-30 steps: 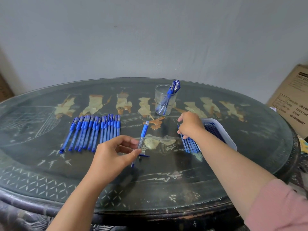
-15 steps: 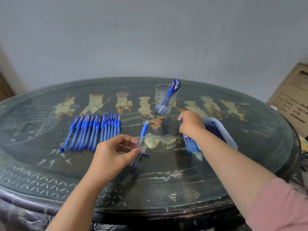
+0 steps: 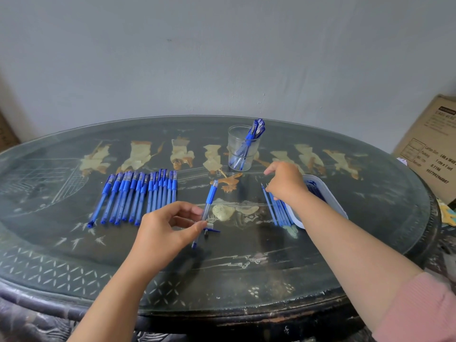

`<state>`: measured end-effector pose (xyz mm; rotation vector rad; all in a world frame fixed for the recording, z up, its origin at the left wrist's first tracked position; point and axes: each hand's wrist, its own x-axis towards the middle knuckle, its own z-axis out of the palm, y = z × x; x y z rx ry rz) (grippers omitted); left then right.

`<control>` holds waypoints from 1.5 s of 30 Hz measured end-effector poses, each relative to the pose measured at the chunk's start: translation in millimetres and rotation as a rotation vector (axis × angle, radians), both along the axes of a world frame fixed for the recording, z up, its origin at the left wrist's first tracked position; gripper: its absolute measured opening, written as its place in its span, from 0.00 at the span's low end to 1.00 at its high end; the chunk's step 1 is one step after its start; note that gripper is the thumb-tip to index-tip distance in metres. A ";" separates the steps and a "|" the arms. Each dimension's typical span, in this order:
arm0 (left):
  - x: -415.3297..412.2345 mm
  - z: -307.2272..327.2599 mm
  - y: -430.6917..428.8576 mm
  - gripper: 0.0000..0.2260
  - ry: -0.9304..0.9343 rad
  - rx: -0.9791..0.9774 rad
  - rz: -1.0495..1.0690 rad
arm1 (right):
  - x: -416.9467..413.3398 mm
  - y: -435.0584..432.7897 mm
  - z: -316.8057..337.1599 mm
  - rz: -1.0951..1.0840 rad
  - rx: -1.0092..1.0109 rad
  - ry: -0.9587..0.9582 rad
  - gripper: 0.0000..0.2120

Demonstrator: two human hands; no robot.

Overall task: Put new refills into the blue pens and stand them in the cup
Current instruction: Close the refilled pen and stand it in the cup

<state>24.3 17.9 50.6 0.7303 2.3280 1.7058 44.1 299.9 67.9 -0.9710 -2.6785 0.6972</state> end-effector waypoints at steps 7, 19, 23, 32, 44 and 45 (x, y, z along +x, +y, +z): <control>2.5 2.8 -1.5 0.08 0.003 0.012 -0.001 | 14.0 9.1 2.2 -0.097 -0.083 0.197 0.11; 2.9 0.4 0.8 0.09 0.011 0.005 0.005 | 58.5 47.9 -20.3 -0.273 0.003 -0.102 0.07; 3.6 -0.2 1.1 0.09 0.015 -0.005 -0.002 | 57.8 38.3 -18.3 -0.274 0.026 -0.140 0.06; 6.0 -0.3 2.4 0.09 0.028 -0.001 -0.011 | 55.1 26.0 -9.6 -0.216 0.126 -0.118 0.17; 6.9 2.0 2.2 0.09 -0.001 0.039 -0.012 | 42.2 -80.2 55.4 0.150 -1.053 0.741 0.07; 6.4 1.9 1.9 0.08 -0.003 0.038 -0.009 | 40.6 -88.3 56.9 0.187 -1.133 0.766 0.07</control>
